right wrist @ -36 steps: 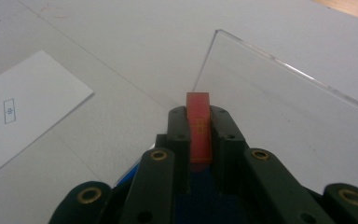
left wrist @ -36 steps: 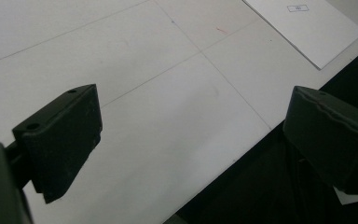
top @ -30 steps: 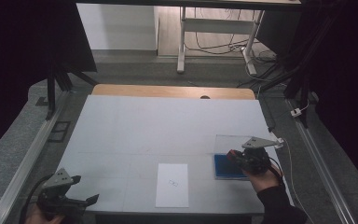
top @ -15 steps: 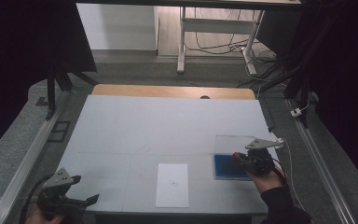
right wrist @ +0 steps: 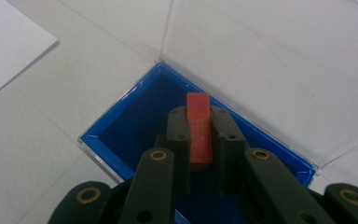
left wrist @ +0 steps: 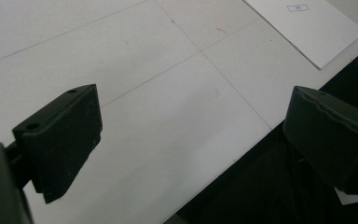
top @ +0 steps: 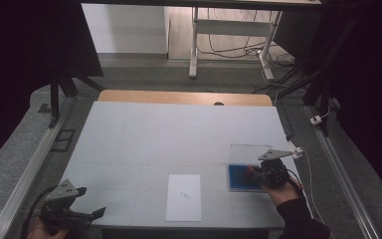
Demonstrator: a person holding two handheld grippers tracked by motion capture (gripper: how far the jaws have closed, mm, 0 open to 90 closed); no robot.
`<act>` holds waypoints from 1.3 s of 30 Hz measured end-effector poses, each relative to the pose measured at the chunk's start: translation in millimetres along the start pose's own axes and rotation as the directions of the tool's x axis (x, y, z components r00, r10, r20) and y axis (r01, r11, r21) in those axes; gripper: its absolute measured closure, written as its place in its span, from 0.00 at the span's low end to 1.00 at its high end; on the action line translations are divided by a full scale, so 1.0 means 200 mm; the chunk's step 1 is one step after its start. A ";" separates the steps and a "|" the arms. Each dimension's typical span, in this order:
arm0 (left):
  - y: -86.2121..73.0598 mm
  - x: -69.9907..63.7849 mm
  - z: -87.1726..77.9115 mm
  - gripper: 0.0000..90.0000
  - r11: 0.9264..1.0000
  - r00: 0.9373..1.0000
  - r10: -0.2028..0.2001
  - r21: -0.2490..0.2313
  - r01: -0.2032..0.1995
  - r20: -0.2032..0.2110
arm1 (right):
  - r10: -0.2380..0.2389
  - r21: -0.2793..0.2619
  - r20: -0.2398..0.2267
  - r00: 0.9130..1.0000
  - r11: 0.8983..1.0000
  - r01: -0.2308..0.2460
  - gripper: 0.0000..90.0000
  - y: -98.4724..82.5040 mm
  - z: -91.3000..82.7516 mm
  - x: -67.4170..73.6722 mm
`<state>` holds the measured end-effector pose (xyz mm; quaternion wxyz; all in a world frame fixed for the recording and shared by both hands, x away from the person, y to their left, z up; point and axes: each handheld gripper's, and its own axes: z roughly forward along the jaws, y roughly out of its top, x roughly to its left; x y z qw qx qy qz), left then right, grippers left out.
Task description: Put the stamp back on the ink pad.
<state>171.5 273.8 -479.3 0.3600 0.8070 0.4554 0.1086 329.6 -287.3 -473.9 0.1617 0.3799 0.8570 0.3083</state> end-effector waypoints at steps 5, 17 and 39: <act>0.00 0.00 0.00 0.05 1.000 1.000 0.000 0.000 0.000 -0.001 | 0.000 0.021 -0.005 1.000 1.000 0.000 0.89 0.00 0.02 0.00; 0.00 0.00 0.00 0.05 1.000 1.000 0.000 0.000 0.000 0.000 | 0.001 0.031 -0.004 1.000 1.000 -0.001 0.89 0.00 0.02 0.00; 0.00 0.00 0.00 0.05 1.000 1.000 -0.002 -0.002 0.002 -0.002 | 0.051 -0.071 0.011 0.999 0.996 -0.050 0.60 0.02 -0.06 0.02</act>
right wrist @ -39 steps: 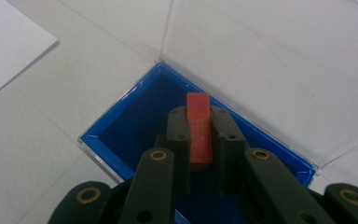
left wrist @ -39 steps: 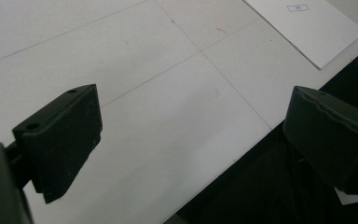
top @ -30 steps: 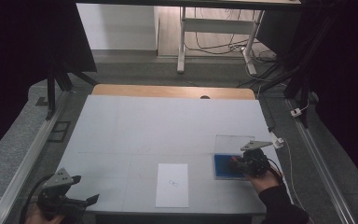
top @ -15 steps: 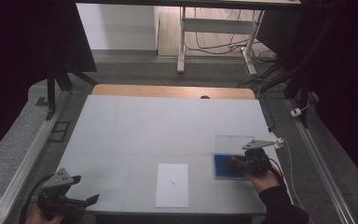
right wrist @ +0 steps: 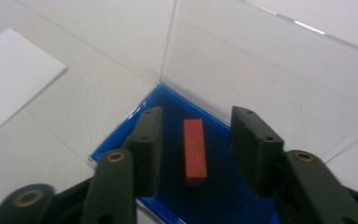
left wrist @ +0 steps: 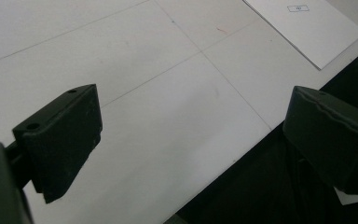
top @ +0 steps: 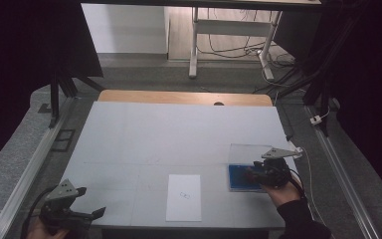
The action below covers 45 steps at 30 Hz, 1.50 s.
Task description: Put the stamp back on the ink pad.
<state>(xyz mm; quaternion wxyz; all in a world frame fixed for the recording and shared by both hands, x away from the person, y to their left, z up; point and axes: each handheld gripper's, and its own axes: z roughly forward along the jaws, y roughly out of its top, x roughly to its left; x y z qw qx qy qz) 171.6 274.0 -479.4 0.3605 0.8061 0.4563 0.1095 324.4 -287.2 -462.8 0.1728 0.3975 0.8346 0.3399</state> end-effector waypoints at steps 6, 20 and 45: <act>0.00 0.00 0.00 0.05 1.000 1.000 0.000 0.000 0.000 0.000 | 0.024 -0.019 -0.011 1.000 1.000 -0.024 0.45 0.00 -0.01 0.02; 0.00 0.00 0.00 0.05 1.000 1.000 -0.002 0.000 0.002 0.001 | 0.092 -0.052 -0.017 0.996 0.994 -0.093 0.16 0.00 -0.05 0.04; 0.00 0.00 0.00 0.05 1.000 1.000 -0.005 -0.004 0.005 0.004 | 0.109 -0.087 0.035 0.993 0.991 -0.105 0.00 -0.16 -0.25 0.10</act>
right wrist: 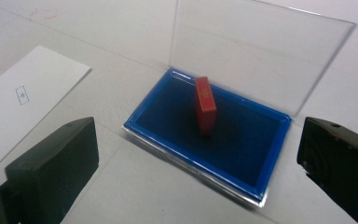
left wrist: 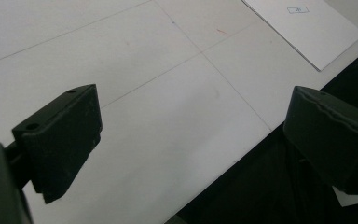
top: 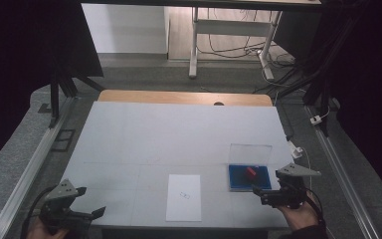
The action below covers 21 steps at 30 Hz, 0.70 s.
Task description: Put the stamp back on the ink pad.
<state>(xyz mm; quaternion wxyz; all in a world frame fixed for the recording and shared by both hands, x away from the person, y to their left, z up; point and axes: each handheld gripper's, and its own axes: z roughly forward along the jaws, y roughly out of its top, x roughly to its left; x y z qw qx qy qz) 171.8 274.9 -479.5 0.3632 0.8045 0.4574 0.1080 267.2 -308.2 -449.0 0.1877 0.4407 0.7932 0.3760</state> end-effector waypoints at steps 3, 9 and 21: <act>0.00 0.00 0.00 0.05 1.000 1.000 -0.003 -0.001 0.003 -0.001 | 0.013 -0.015 0.018 1.000 1.000 -0.012 0.00 -0.02 -0.03 0.00; -0.01 0.00 -0.01 0.05 1.000 1.000 -0.004 -0.003 0.004 -0.003 | 0.040 -0.037 0.042 0.998 0.999 -0.039 0.00 -0.07 -0.10 -0.01; 0.00 0.00 0.00 0.05 1.000 1.000 -0.007 -0.003 0.007 -0.002 | 0.092 -0.014 0.055 0.994 0.996 -0.092 0.00 -0.19 -0.18 -0.01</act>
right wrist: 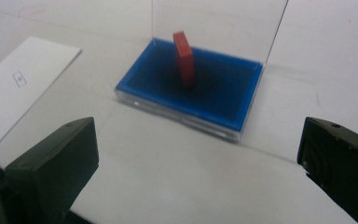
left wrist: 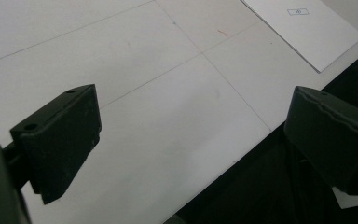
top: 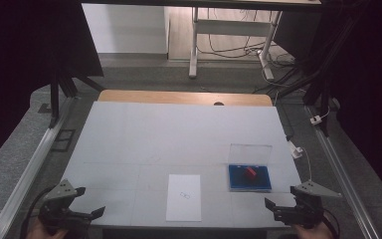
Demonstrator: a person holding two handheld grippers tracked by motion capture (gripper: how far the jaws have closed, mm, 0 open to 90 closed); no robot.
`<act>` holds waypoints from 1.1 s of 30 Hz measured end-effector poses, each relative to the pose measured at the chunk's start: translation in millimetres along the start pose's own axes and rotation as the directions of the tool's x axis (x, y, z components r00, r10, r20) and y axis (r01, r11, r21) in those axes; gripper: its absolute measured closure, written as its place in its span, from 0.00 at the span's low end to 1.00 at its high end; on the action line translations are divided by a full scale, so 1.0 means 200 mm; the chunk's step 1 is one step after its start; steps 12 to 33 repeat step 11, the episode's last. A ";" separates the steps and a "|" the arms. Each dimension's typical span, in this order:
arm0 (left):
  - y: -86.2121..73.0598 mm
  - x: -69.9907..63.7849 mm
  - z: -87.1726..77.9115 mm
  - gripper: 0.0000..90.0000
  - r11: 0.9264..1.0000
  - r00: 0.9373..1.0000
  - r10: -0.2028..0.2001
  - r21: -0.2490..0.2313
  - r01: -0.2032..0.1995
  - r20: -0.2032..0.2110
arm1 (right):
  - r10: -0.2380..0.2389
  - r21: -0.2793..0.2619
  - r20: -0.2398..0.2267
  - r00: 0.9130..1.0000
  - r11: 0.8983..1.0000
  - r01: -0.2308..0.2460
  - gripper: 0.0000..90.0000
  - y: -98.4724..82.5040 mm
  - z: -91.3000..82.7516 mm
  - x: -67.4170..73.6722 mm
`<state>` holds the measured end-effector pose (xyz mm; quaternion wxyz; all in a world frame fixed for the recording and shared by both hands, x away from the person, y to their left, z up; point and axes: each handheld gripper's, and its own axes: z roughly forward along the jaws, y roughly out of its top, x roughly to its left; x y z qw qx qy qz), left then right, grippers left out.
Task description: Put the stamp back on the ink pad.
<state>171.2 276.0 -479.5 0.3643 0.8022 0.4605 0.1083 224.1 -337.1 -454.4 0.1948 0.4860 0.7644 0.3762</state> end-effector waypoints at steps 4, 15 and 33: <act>0.00 0.00 0.00 0.05 1.000 1.000 -0.003 0.002 0.003 -0.001 | -0.011 0.028 0.015 1.000 1.000 0.011 0.00 -0.02 -0.02 0.01; 0.00 0.00 0.00 0.05 1.000 1.000 -0.006 -0.002 0.006 0.001 | -0.028 0.073 0.025 0.999 0.997 0.026 0.00 -0.03 -0.01 0.01; 0.00 0.00 0.00 0.05 1.000 1.000 -0.006 -0.002 0.006 0.001 | -0.028 0.073 0.025 0.999 0.997 0.026 0.00 -0.03 -0.01 0.01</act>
